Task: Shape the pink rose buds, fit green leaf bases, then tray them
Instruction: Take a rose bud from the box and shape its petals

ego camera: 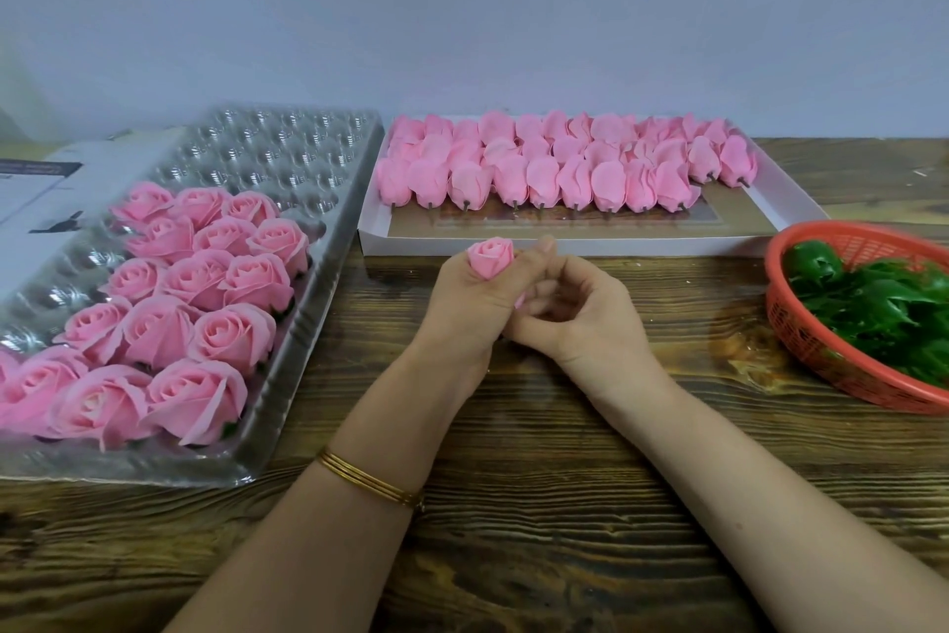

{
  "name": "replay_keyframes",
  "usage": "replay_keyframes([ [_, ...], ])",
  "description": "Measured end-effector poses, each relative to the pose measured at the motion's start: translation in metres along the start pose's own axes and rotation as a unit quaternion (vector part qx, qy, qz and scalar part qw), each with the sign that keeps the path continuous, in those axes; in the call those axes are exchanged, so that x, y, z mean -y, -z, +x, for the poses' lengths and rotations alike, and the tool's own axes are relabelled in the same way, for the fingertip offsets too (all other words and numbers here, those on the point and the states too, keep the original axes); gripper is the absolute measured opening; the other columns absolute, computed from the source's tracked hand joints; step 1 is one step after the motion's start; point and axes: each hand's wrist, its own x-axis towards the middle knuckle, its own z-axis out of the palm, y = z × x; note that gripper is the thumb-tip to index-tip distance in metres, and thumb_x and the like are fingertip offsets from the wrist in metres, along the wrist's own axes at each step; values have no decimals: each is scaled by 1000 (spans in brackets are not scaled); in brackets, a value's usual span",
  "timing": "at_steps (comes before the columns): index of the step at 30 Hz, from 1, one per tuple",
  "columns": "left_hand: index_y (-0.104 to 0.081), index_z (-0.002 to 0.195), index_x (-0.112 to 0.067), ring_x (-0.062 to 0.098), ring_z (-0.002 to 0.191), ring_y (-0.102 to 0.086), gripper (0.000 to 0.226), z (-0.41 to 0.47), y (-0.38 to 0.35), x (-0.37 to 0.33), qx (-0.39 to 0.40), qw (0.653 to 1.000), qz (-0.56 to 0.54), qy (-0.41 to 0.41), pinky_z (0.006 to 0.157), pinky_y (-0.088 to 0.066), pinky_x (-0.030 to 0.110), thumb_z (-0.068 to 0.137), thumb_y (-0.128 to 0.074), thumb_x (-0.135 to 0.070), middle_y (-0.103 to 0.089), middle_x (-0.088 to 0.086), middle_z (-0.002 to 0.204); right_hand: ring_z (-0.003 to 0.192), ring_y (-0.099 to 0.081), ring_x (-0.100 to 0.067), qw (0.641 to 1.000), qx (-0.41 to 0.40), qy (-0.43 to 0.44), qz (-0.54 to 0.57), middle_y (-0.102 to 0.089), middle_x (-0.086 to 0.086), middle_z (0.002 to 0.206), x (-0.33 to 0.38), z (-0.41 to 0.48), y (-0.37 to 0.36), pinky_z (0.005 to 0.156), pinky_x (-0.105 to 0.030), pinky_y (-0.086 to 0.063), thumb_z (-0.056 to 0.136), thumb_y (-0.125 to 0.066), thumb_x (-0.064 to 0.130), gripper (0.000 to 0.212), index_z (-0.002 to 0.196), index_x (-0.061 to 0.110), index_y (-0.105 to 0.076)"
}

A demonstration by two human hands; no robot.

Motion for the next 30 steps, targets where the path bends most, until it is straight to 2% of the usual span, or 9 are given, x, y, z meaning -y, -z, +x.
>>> replay_keyframes([
  [4,-62,87,-2,26,76,-58,22,-1,-6,1,-22,1000,-18,1,66,-55,28,87,-72,-21,-59,17,80,61,-60,-3,999,-33,28,-31,-64,2,68,-2,0,-4,63,-17,-52,68,-75,-17,32,78,10,-60],
  [8,-63,78,-2,29,79,-57,21,0,-3,0,14,1000,-4,-2,72,-53,34,86,-71,-20,-58,20,82,63,-60,-10,999,-28,40,-22,-64,4,64,-3,-1,-2,66,-29,-55,69,-73,-15,30,76,12,-63],
  [11,-64,100,10,30,83,-61,46,-1,4,-6,75,997,3,6,81,-50,41,75,-74,-28,-62,22,88,69,-57,-18,1000,-4,27,12,-63,-5,68,-4,0,3,71,-33,-54,73,-72,-14,25,79,10,-68],
  [15,-49,113,24,18,63,-52,68,-1,12,-11,133,991,28,16,61,-42,28,80,-76,-30,-52,18,84,68,-58,-22,984,65,-66,149,-63,-15,71,0,2,7,66,-23,-52,73,-72,-6,12,82,1,-72],
  [17,-51,115,23,17,67,-47,70,-1,13,-12,133,991,27,22,62,-37,28,78,-77,-32,-48,17,90,63,-62,-15,966,87,-106,218,-65,-9,66,2,3,8,60,-18,-53,65,-71,3,8,72,6,-74],
  [20,-68,103,4,19,77,-57,49,-2,10,-11,121,992,8,31,65,-43,29,73,-75,-34,-60,14,83,65,-64,-14,964,89,-106,228,-67,-7,67,1,3,6,65,-18,-55,66,-71,0,12,78,3,-72],
  [24,-72,92,-9,17,72,-64,38,-2,7,-6,101,994,10,30,65,-47,31,69,-74,-39,-67,12,82,70,-62,-17,978,60,-76,186,-66,-6,67,-3,0,2,76,-26,-53,69,-72,-10,18,83,2,-68],
  [27,-72,95,-8,14,68,-64,37,-1,9,-7,115,993,2,35,55,-46,23,73,-77,-39,-67,9,81,68,-61,-18,976,59,-77,195,-66,-8,67,-3,2,5,68,-22,-54,58,-76,4,24,80,1,-69],
  [30,-72,99,-8,11,72,-63,33,-2,11,-10,145,988,5,43,57,-47,22,80,-72,-35,-67,3,79,63,-63,-15,967,88,-105,215,-66,-7,65,-1,3,8,61,-18,-54,62,-73,5,10,72,5,-74],
])
